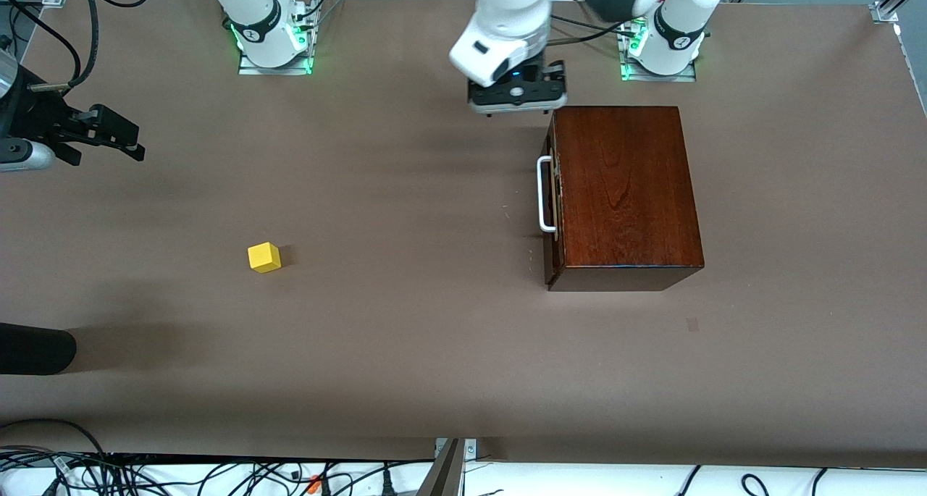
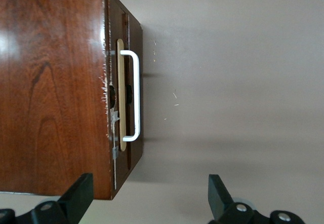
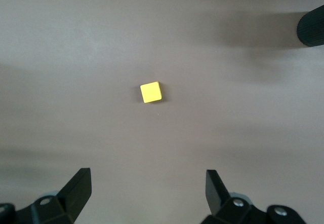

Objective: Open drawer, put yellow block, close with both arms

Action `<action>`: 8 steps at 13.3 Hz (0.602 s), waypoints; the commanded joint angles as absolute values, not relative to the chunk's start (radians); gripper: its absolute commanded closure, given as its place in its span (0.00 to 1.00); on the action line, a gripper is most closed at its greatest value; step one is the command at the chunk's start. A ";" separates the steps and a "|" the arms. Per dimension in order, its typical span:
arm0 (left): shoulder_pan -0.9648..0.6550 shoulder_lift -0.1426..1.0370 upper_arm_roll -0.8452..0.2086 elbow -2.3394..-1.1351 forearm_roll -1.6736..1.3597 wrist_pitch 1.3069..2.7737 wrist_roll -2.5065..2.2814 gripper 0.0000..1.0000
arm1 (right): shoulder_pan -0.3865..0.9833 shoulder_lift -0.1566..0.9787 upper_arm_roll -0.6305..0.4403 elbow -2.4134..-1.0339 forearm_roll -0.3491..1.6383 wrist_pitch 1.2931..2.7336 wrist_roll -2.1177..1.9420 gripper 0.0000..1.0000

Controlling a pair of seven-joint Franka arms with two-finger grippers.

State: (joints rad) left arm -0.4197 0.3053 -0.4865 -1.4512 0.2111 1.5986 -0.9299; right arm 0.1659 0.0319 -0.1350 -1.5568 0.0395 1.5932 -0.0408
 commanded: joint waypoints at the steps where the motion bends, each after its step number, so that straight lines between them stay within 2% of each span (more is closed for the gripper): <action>1: -0.428 0.380 -0.482 -1.399 0.297 1.594 -0.916 0.00 | 0.160 0.038 -0.135 -1.537 0.049 1.577 -0.049 0.00; 4: -0.439 0.443 -0.480 -1.419 0.346 1.635 -0.917 0.00 | 0.160 0.038 -0.135 -1.537 0.049 1.577 -0.049 0.00; 8: -0.430 0.460 -0.476 -1.544 0.391 1.755 -0.922 0.00 | 0.160 0.038 -0.135 -1.537 0.049 1.577 -0.049 0.00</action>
State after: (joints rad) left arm -0.4263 0.4698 -0.4831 -1.4906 0.3584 1.7091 -0.9263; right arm 0.1656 0.0320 -0.1353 -1.5568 0.0395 1.5932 -0.0408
